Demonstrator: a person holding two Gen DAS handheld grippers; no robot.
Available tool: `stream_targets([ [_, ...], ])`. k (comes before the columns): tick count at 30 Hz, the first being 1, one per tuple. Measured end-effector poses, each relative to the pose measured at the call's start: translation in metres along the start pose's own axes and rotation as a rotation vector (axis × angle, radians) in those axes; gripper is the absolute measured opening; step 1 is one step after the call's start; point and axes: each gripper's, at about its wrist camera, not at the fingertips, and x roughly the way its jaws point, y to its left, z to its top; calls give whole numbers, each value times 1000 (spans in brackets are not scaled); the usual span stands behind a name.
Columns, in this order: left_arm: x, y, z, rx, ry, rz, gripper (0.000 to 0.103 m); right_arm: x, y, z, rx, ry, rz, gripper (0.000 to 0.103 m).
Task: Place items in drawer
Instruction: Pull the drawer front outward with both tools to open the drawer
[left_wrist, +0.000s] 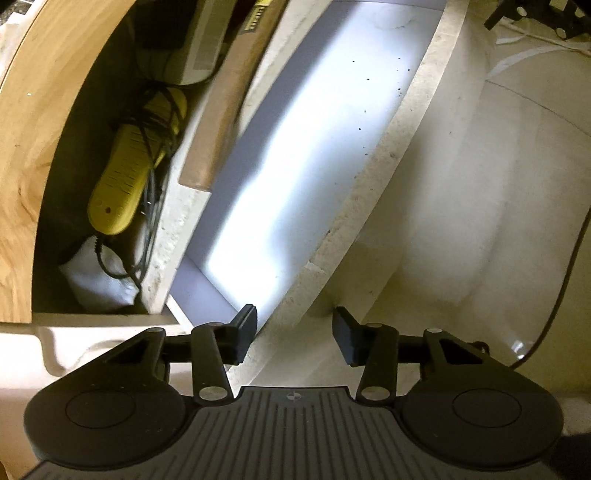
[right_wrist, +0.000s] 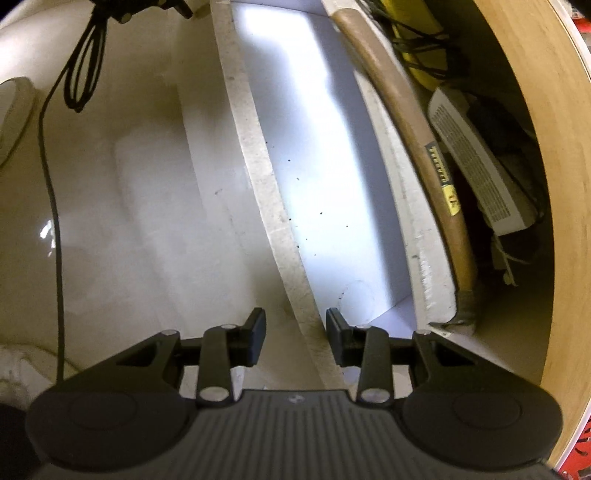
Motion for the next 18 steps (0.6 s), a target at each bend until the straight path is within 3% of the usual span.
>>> stream_targets([
  [2,-30,5,50,2,7,-23,42,-2,5,-1,-9,6,21,38],
  [18,-40,-18,52,61,53,-122,37,-18,37,-14,-72,39,151,38],
])
